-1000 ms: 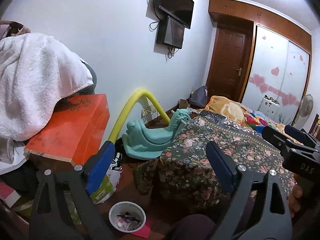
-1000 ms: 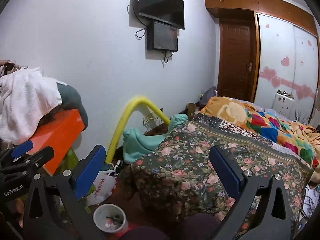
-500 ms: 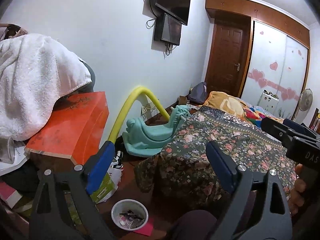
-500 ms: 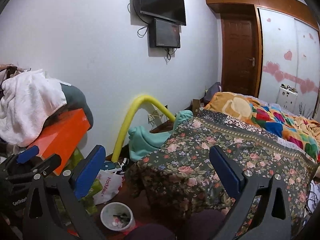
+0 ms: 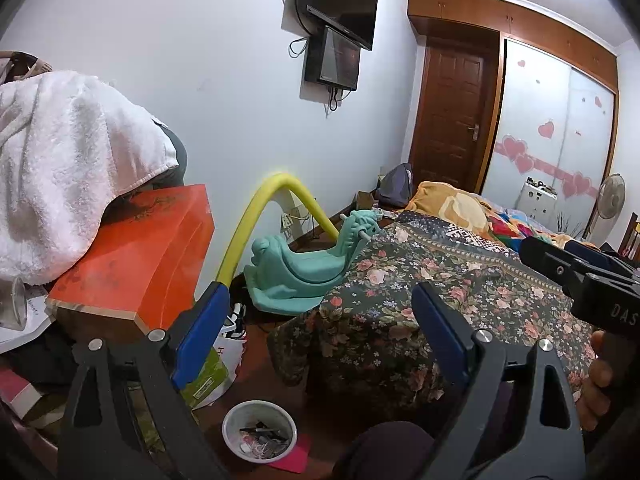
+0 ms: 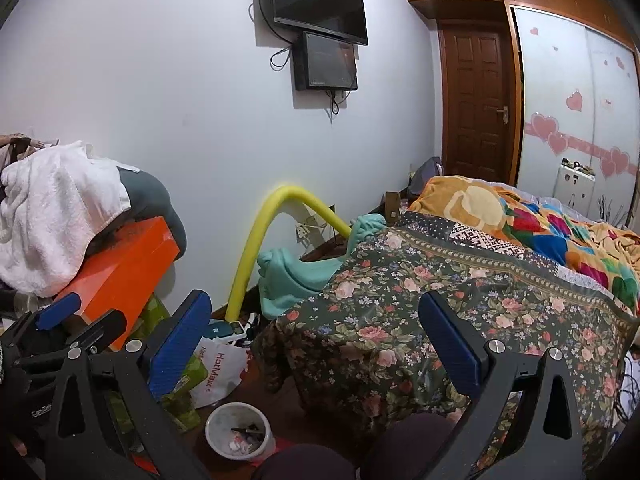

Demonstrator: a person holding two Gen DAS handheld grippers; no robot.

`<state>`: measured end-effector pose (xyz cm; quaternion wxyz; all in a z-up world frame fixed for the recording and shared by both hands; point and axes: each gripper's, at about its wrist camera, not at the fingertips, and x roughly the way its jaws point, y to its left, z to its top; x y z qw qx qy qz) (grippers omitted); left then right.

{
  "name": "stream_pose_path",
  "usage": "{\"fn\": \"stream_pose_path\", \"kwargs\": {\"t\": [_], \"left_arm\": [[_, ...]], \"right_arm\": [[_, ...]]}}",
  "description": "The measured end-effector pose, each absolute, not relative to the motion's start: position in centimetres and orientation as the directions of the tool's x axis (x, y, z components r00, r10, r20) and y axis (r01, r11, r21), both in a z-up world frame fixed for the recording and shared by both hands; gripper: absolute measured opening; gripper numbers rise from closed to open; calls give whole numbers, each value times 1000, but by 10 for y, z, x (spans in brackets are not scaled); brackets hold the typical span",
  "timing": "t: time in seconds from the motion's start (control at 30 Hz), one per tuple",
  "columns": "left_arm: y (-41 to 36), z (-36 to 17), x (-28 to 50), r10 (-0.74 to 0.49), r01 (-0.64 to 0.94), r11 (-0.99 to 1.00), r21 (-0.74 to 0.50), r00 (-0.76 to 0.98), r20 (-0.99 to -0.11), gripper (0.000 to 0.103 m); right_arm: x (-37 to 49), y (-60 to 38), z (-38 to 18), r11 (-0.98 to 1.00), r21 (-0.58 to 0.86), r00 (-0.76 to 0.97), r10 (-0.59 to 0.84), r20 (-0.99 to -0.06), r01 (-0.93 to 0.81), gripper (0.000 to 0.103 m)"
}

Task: Collect trash

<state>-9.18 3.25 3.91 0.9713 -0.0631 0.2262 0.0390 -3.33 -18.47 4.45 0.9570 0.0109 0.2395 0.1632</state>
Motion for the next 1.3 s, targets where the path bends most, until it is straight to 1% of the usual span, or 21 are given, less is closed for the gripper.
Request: {"fn": "stream_pose_path", "kwargs": {"t": [1.03, 1.3], "left_arm": [[33, 36, -94, 48, -104, 989, -101, 891, -452, 92], [28, 37, -95, 23, -66, 995, -81, 890, -455, 92]], "right_arm": [[-34, -179, 41, 939, 82, 817, 332, -472, -334, 103], [-34, -181, 42, 940, 74, 822, 328, -466, -333, 103]]}}
